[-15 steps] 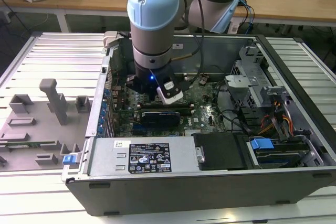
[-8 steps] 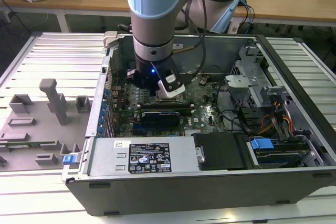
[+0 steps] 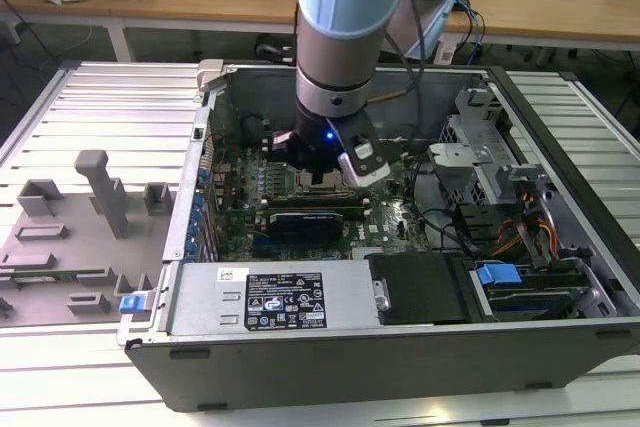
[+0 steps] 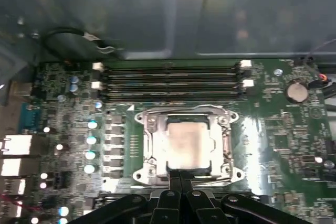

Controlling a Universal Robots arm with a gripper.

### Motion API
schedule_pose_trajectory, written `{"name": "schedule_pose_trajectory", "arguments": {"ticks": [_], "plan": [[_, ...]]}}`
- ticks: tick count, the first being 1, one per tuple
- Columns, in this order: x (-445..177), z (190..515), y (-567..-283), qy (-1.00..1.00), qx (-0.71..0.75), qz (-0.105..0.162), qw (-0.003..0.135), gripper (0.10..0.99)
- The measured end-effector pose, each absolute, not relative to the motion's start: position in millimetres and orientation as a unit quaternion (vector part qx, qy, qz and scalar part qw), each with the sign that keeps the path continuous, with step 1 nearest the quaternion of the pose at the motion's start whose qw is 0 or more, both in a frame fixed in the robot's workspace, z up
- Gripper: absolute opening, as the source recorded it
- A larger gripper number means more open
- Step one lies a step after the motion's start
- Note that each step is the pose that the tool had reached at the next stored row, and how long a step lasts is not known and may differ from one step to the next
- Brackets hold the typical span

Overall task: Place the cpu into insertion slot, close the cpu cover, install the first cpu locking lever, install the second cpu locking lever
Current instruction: 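Install the second cpu locking lever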

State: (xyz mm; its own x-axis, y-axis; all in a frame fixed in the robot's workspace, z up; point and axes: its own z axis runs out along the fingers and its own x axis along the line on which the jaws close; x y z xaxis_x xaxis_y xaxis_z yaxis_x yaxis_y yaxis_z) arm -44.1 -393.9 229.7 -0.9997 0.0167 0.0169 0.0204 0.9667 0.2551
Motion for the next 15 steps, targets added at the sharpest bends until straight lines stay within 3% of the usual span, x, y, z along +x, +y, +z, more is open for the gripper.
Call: {"name": "schedule_pose_trajectory", "arguments": {"ticks": [15], "plan": [[-38,235,-357,-0.997,-0.010,-0.078,0.009,0.106]]}}
